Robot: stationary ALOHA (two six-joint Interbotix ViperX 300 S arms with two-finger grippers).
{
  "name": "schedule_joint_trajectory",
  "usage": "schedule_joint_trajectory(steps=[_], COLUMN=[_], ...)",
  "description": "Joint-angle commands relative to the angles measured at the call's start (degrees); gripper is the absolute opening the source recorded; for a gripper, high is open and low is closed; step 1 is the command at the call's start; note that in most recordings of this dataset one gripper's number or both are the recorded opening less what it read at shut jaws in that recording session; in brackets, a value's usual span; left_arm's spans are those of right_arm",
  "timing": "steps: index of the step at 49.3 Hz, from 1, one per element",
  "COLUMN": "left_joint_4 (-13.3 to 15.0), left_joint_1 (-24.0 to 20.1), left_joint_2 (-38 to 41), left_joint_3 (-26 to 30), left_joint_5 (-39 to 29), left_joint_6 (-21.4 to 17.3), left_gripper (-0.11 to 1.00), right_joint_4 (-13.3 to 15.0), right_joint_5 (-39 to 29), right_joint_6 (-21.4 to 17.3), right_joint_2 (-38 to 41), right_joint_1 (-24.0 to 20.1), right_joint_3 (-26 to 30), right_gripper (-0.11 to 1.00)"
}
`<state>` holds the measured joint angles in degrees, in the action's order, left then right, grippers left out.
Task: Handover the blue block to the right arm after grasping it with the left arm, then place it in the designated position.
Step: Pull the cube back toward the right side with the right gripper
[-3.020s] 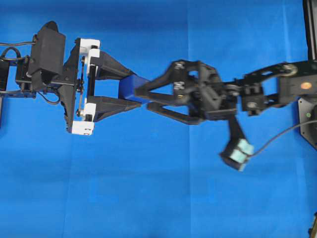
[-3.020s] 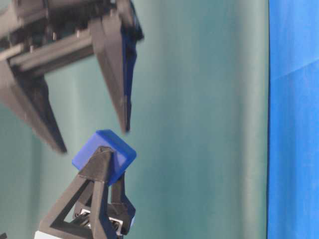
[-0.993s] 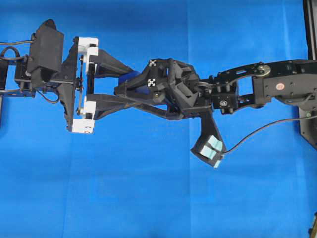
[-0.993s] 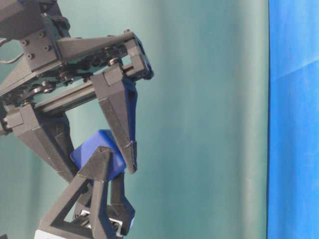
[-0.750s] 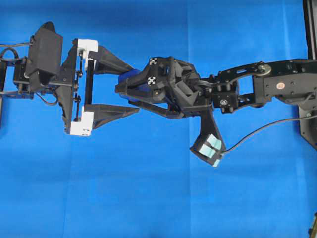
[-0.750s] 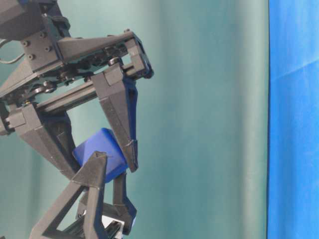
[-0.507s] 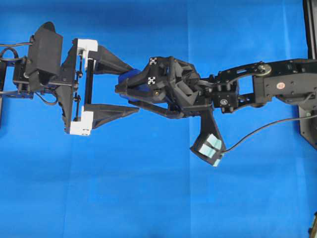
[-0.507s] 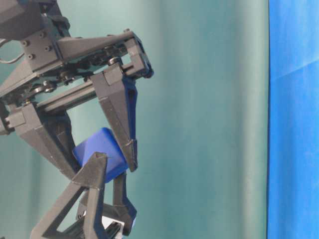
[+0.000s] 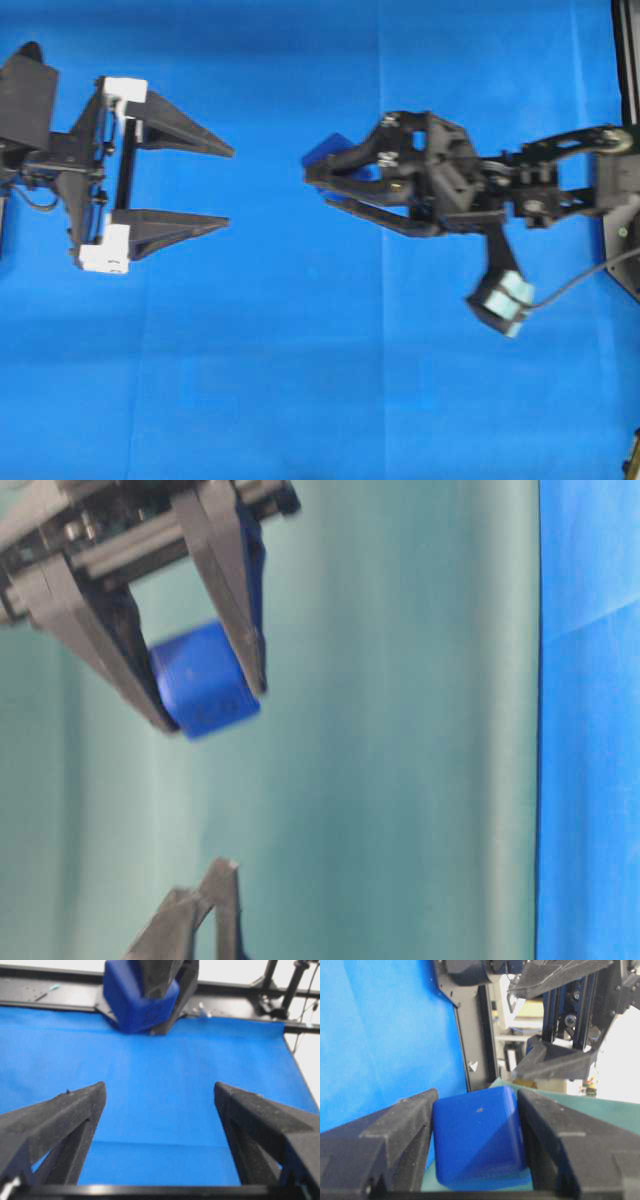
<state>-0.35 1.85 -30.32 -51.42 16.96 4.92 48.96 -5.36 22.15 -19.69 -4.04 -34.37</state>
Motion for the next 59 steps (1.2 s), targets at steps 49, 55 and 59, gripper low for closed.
schedule_joint_trajectory(steps=[49,55,59], left_joint_4=[-0.1,-0.1,-0.1], left_joint_1=[0.1,0.1,0.2], left_joint_2=[-4.9,-4.9,-4.9], left_joint_3=[-1.7,-1.8,-1.7], left_joint_5=[-1.5,-1.5,-1.5], left_joint_6=[-0.5,-0.6,-0.6], left_gripper=[0.91,0.91,0.91], right_joint_4=[-21.7,-26.1,-28.0], right_joint_5=[-1.0,-1.5,-1.5], right_joint_6=[-21.4,-31.6,-38.5], right_joint_2=[-10.3,-11.5,-12.5], right_joint_1=[-1.8,-1.8,-1.8], right_joint_3=[-4.7,-4.4,-4.7], right_gripper=[0.45,0.45,0.44])
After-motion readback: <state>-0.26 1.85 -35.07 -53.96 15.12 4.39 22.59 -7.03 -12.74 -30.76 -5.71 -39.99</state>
